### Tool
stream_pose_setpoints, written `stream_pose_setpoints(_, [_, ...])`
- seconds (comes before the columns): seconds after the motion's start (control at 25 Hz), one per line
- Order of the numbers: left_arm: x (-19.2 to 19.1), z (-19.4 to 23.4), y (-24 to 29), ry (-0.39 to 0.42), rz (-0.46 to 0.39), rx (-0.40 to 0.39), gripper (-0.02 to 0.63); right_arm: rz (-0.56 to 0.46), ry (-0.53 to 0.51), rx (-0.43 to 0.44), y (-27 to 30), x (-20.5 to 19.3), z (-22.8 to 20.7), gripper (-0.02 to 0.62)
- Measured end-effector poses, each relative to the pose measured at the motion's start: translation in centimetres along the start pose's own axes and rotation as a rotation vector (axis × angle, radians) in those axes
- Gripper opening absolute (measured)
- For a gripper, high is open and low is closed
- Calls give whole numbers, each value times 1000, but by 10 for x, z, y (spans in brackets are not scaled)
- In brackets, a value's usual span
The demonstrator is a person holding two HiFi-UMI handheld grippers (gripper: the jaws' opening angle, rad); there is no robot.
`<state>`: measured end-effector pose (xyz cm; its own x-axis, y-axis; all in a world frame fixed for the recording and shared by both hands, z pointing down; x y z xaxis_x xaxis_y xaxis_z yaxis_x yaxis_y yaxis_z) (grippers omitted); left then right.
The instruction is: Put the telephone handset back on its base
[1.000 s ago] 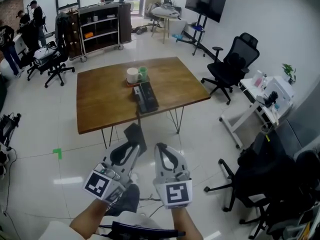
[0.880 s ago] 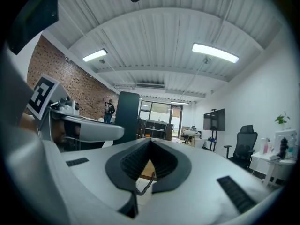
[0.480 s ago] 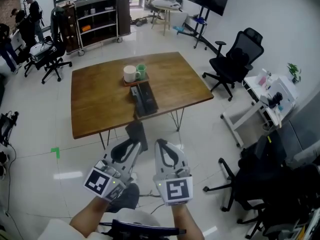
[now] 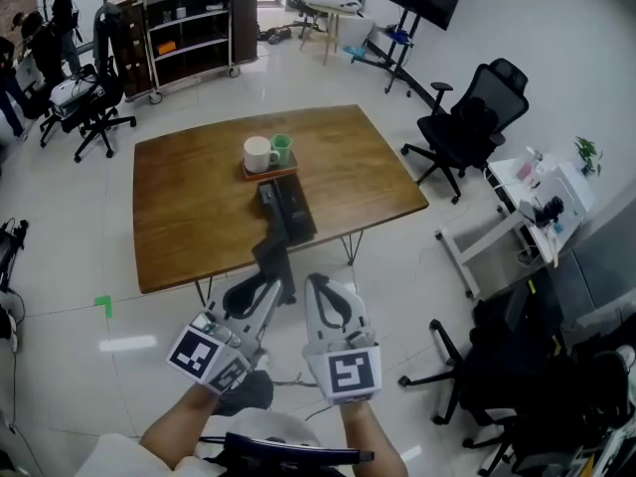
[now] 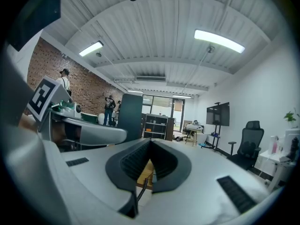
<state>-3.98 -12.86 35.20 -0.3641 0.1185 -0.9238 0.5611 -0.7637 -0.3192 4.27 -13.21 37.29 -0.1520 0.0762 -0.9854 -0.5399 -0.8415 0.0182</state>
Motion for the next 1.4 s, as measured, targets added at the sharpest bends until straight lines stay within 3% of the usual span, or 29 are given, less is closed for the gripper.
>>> stream_pose_setpoints(0.6, [-31, 82, 47, -127, 62, 14, 67, 30, 47, -31, 83, -15, -22, 5])
stream_pose_setpoints(1.12, [-56, 117, 74, -168, 109, 1, 67, 43, 50, -31, 123, -27, -36, 5])
stream_pose_setpoints(1.4, [-83, 143, 81, -273, 139, 28, 67, 58, 53, -26, 133, -32, -39, 5])
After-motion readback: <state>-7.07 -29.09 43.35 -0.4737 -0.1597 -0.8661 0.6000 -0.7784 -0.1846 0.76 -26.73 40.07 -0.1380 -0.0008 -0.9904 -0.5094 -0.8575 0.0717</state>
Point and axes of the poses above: the fingertips, and each gripper's own axes: y forward along the fingers, z to its left, x out of its top, the point moved 2 cm from there along -y, backward along the fingers, and after that the axes turned 7 degrees about -z, right-handed, at the moved point
